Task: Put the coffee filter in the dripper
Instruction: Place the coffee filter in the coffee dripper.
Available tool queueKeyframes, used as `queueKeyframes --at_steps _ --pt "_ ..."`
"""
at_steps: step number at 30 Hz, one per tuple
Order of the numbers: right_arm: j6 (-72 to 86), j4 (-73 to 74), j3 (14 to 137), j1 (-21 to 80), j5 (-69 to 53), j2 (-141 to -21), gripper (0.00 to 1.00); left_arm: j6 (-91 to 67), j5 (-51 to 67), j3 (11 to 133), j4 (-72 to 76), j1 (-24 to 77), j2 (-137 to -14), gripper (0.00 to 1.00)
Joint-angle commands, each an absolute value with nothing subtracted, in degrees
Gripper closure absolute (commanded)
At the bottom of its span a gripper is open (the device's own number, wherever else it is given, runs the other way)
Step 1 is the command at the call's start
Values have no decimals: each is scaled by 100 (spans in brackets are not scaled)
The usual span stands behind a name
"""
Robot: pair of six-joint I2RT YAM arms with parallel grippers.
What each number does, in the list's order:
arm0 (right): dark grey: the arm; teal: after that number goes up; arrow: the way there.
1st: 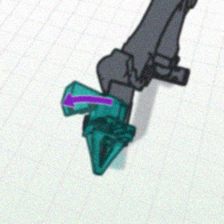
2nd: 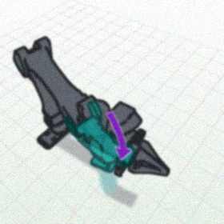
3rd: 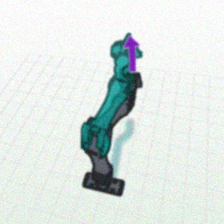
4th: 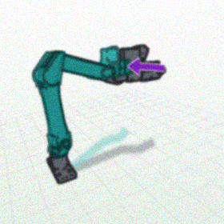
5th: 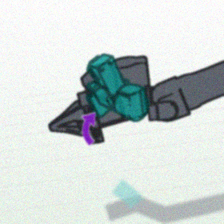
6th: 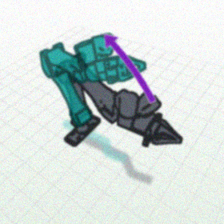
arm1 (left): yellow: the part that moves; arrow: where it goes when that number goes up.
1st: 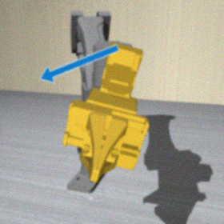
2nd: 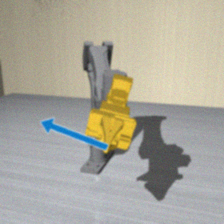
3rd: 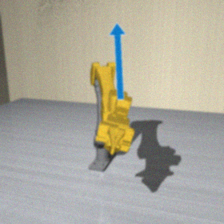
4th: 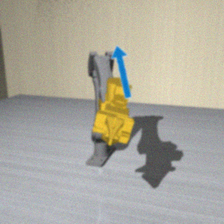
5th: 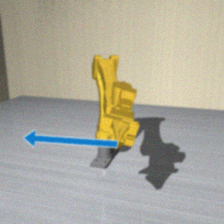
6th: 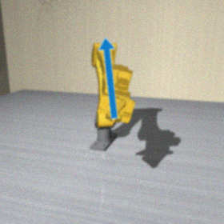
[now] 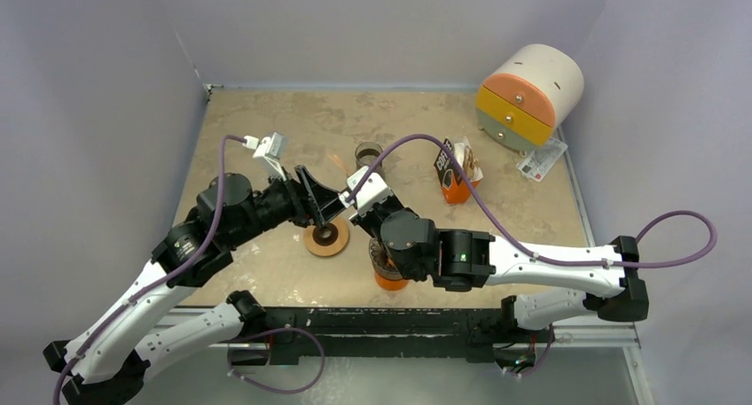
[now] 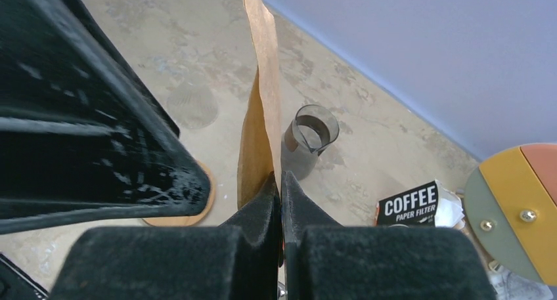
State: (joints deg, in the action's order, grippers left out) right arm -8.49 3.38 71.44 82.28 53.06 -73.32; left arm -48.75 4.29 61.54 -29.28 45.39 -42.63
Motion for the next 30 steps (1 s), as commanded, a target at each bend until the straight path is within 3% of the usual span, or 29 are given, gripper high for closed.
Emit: queueKeyframes --at_steps 1,30 --pt "-954 -105 7145 8317 5567 -7227 100 -5000 330 6363 -2647 4509 -4383 35" --pt "-1070 -177 7049 8384 5758 -7330 100 -5089 347 6425 -2545 4509 -4455 35"
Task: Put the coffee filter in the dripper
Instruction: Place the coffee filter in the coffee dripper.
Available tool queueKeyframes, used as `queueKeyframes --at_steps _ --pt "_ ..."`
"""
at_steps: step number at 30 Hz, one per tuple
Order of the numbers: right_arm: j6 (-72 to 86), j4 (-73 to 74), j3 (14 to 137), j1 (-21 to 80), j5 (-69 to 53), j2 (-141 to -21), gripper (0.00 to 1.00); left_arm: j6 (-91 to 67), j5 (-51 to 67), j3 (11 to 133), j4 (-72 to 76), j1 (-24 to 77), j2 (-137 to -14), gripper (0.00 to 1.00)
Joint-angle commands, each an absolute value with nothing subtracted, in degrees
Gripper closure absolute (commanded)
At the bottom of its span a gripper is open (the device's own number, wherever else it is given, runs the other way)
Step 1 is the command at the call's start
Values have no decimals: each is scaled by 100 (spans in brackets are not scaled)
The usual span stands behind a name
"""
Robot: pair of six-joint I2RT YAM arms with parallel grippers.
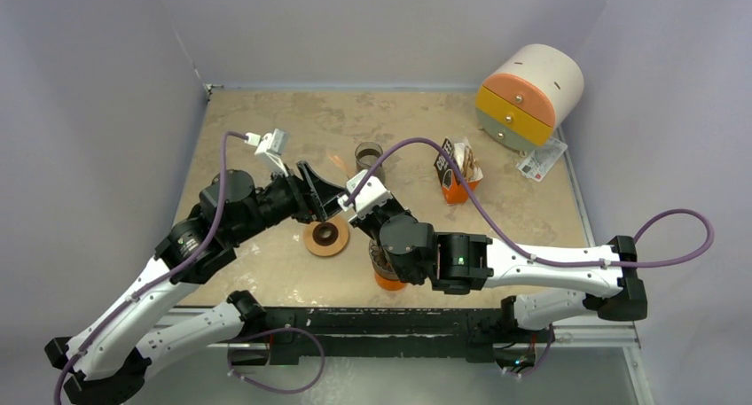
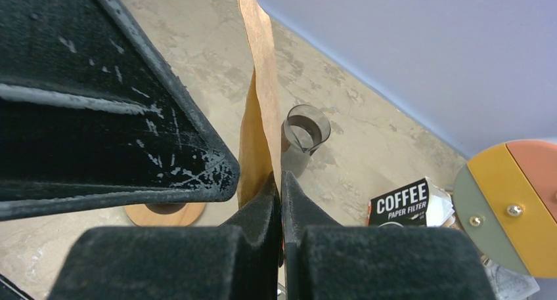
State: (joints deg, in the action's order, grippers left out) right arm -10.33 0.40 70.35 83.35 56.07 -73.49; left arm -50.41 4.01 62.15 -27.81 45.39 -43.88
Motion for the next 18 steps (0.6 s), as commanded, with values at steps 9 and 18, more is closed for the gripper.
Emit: queueKeyframes --at_steps 9,18 --pt "-1068 -160 7049 8385 5744 -7364 100 -5098 414 6416 -2382 4505 -4651 35" --pt "-1021 -147 6996 8394 5770 -7292 100 -4993 194 6349 -2496 4508 -4742 35"
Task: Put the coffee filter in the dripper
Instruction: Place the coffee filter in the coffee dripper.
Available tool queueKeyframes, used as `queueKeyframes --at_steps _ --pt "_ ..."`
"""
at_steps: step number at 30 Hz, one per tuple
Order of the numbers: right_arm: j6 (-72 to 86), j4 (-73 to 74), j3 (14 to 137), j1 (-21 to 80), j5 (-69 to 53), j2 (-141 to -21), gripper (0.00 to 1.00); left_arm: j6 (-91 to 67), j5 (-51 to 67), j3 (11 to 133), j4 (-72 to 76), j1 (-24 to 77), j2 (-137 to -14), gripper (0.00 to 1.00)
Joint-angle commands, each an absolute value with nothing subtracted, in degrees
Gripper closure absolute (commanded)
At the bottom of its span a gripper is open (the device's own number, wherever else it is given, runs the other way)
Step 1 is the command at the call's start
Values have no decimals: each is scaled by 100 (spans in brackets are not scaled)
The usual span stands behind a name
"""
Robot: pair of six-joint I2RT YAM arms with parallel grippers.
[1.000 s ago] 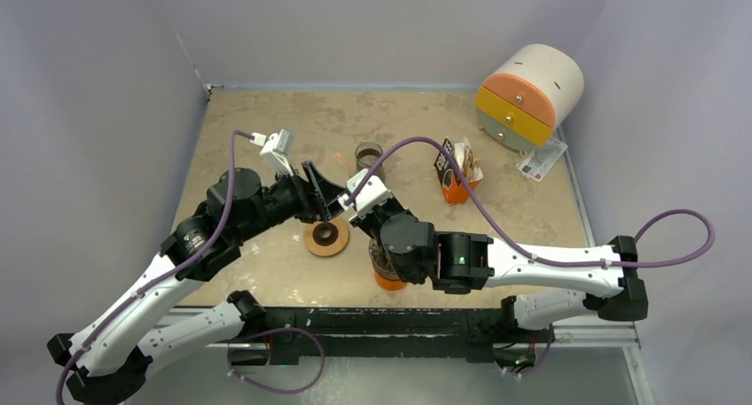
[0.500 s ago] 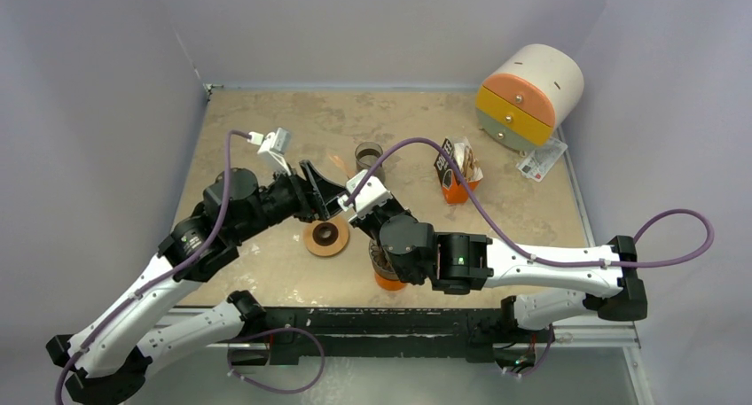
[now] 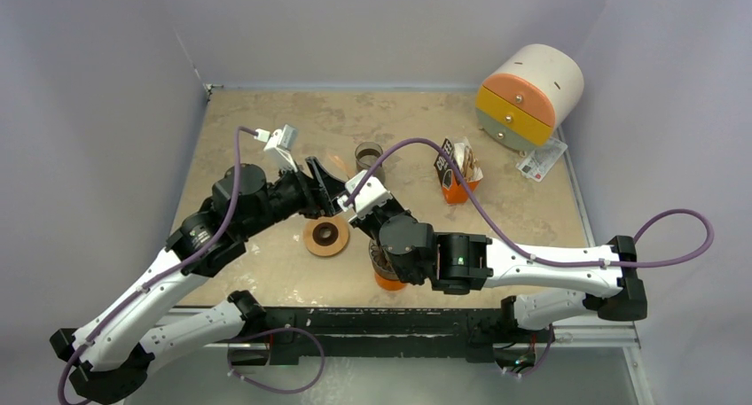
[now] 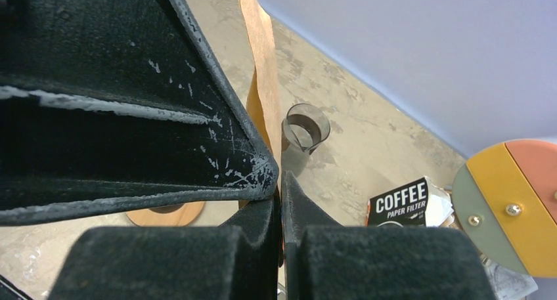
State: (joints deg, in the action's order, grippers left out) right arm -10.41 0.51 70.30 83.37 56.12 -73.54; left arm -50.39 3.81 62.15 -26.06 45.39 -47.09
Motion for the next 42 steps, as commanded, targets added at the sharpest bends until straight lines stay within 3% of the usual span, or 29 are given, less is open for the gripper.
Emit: queueKeyframes --at_steps 1,34,38,42 --pt "-1012 -148 7004 8389 5788 -7281 100 -4978 159 6334 -2539 4504 -4741 36" --pt "-320 -9 7180 8472 5764 -7387 100 -4623 -300 6542 -3231 4509 -5426 49" --pt "-102 178 7116 8479 5802 -7390 100 -4656 -456 6548 -3203 4508 -5461 55" --pt "243 371 7080 8481 5911 -7392 100 -4725 -457 6493 -3081 4504 -5430 68"
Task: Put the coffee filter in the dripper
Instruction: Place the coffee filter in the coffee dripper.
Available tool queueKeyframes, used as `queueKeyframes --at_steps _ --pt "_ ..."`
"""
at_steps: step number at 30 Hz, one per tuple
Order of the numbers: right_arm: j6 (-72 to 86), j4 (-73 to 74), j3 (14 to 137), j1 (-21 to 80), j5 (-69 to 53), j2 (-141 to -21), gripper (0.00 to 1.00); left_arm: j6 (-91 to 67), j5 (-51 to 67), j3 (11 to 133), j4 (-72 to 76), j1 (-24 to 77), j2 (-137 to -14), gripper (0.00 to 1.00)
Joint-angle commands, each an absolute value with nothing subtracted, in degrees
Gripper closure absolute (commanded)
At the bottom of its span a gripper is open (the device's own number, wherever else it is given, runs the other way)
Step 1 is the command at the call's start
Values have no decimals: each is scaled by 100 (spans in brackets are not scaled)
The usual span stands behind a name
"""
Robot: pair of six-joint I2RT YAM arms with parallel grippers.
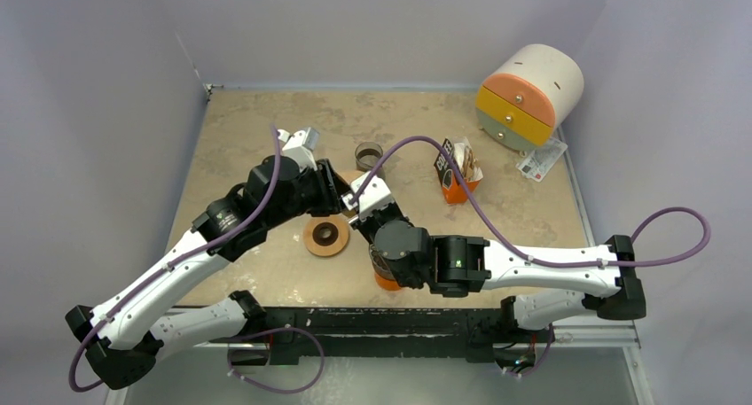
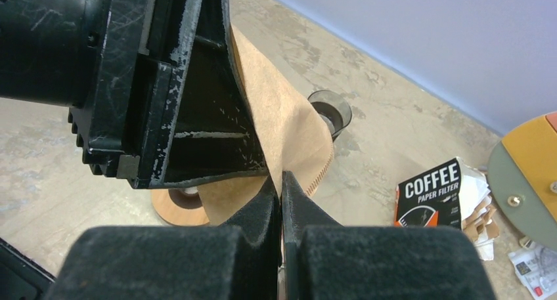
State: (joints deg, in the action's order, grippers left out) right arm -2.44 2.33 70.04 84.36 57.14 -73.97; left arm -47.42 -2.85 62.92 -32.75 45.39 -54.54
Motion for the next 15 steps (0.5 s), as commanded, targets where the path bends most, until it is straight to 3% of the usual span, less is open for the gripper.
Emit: queueKeyframes --at_steps 1,6,15 --pt "296 420 7069 8481 5954 -7392 100 -4736 -425 6468 -3032 4508 -5417 74" --pt "625 736 7065 8481 6207 -7344 100 -4731 -378 6473 -3096 4507 -5363 100" --pt "1382 1595 7236 8481 6421 -7268 100 -4717 -147 6637 -3547 4509 -5497 100"
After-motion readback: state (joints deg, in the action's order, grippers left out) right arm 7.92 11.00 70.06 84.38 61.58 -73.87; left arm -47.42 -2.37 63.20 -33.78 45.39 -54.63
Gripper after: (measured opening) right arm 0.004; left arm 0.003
